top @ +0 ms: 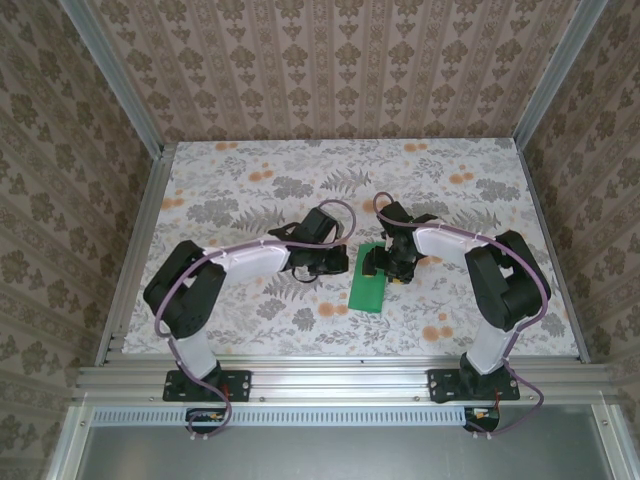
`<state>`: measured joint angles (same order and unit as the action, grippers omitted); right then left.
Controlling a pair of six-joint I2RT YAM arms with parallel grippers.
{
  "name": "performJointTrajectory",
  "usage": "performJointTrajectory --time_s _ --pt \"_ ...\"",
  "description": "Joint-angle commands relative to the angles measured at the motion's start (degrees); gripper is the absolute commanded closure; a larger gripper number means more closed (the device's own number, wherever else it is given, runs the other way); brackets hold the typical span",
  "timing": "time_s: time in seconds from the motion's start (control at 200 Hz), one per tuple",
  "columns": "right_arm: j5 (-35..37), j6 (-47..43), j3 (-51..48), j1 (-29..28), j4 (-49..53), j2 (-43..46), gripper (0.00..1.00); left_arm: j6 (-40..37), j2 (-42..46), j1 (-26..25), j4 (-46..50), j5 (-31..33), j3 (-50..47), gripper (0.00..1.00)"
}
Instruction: Fold a paper plane with a square sheet of paper (pick it up from the middle)
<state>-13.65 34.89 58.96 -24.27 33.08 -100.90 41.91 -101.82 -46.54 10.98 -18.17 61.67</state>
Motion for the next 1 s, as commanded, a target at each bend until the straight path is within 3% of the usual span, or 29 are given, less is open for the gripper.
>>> performJointTrajectory --time_s 0.0,0.565,0.995 --pt "3.89 0.02 -1.50 -0.34 0.63 -4.22 0.31 0.45 -2.81 -0.61 -0.24 -2.82 2.65 0.96" --pt "3.72 0.17 -1.94 -0.34 0.27 -4.22 0.31 2.51 -10.47 -1.79 -3.07 -5.64 6.76 0.99" --pt "2.25 0.26 -1.65 -0.12 0.11 0.19 0.28 2.21 -12.99 -2.30 0.69 -2.58 6.63 1.00"
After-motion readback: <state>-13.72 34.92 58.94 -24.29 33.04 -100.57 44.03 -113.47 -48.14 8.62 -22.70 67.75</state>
